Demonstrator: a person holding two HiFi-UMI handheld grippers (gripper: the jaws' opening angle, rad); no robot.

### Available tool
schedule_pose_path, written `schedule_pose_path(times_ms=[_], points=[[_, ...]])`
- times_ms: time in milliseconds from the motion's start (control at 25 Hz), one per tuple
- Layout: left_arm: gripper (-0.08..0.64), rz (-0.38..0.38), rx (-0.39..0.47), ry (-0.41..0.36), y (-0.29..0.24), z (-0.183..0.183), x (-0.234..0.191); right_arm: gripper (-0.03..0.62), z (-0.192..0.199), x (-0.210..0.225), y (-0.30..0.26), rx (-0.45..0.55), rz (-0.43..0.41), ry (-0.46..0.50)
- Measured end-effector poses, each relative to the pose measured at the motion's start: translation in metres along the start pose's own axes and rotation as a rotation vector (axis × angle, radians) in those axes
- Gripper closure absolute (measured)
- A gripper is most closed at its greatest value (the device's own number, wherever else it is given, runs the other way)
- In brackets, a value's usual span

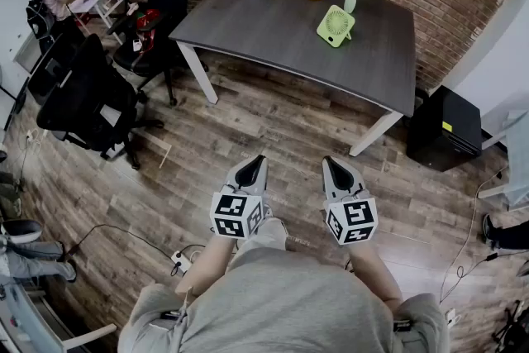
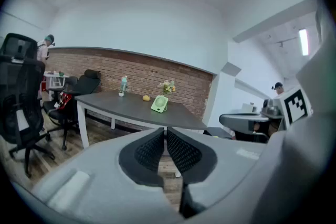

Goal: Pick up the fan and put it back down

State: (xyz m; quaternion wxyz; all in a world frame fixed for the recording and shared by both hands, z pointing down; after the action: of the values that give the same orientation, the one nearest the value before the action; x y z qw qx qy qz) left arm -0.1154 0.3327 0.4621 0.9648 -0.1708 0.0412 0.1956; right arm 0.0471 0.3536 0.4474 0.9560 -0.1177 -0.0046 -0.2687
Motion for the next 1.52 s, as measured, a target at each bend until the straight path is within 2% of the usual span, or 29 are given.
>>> schedule_pose_path(times_ms=[160,360,560,800,1080,1520], points=[[0.532,-0.031,0.007,0.006,0.043,0.024,0.025,0.591,0.017,-0.023,0.049,0.026,0.003,-0.012],[0.532,0.022,0.013,-0.015,0.097,0.049,0.057,0.591,0.03,-0.05,0.102,0.066,0.037,-0.034],[0.532,0.048,0.026,-0.022,0.125,0.059,0.08,0.591,0.035,-0.067,0.134,0.089,0.05,-0.031],[0.532,0.063,0.049,-0.018,0.138,0.059,0.097,0.591,0.036,-0.073,0.153,0.094,0.046,-0.026],[0.532,0.048,0.066,-0.015,0.143,0.059,0.105,0.591,0.045,-0.072,0.164,0.1,0.029,-0.063],[0.53,0.063,0.039,0.001,0.135,0.063,0.115,0.586,0.047,-0.057,0.162,0.093,0.011,-0.089]])
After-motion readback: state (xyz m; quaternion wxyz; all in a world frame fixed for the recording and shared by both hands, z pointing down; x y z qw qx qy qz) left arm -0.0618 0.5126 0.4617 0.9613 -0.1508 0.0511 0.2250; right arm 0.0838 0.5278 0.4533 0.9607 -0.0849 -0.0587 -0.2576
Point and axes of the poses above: the fingertips, and each gripper's own axes: y backward along the fingers, x to its right, z out of its underside, the point moved 2 cm from there along y, backward along the fingers, and after that the axes turned 10 degrees about -z, right-handed, at the moved point
